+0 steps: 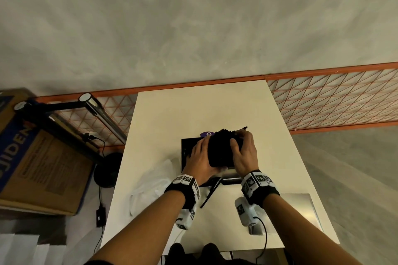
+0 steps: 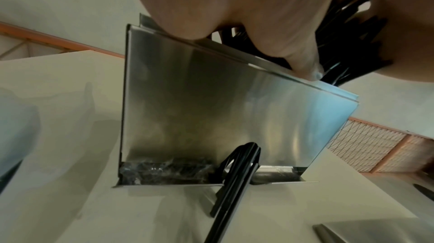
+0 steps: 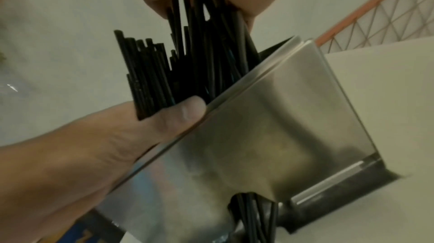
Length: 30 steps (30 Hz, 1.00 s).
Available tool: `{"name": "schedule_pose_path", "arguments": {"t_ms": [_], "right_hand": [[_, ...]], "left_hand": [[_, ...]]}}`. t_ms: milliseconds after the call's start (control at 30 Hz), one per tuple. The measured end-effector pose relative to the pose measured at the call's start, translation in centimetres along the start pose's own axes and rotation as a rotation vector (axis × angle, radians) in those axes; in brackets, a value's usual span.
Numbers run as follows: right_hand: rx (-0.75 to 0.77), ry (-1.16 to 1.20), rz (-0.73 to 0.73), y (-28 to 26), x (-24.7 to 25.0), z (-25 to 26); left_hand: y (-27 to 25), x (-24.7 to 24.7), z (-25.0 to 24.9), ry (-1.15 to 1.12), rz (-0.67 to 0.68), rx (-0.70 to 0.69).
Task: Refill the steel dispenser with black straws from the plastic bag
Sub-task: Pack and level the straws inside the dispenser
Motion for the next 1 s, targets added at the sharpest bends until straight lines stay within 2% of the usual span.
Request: {"name": "schedule_pose_path", "arguments": {"t_ms": [200,300,367,433,500,600,700,767,833,1000], "right_hand": [[-0.055,-0.144,-0.027,0.6,1.3,-1.8],[0.041,-0.359,-0.144,-0.5,4.2,-1.3],[0.158,-0.39,-0.203,-1.6,5.5,-0.2],[0.275,-0.313,-0.178,-3.1,5.4,0.8],[0.283,-0.217,-0.047,-4.5,3.8,0.6],[0.062,-0.144,0.21,-6.4,-0.4,-1.8],[-0.273,-0.148,0.519,-8.3,-5.6,-5.9],[-0.479,-0.125,0.667,-9.5,-8.1,-8.7],[-0.62,-0.064,0.712,-10.1,-9.6,-10.8],[-0.885,0.265,0.641,-10.7,-11.2,-12.1]], "left_hand": [[0.0,-0.7,-0.4,0.165,0.126,-0.054],[0.5,-0.9,-0.1,0.163,0.178,-0.037],[0.9,-0.9,0.1,0.127,0.189,-0.033],[1.3,-0.9,0.4,0.104,0.198,-0.025],[1.7,-1.0,0.5,0.087,0.202,-0.02],[2.5,-0.9,0.2,0.061,0.196,-0.003],[3.0,-0.7,-0.2,0.064,0.215,0.041],[3.0,-0.6,-0.2,0.08,0.234,0.045],[2.7,-0.7,-0.1,0.091,0.25,0.035],[1.5,-0.1,-0.3,0.073,0.18,-0.002]]}}
Point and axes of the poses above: each hand's wrist, its own y-axis towards the middle knuckle, its own x-axis out of the back of the hand, z = x × y, the point moved 7 cm from there along y, towards the middle knuckle, and after that the axes turned 15 degrees about -y, right-handed, at the moved point
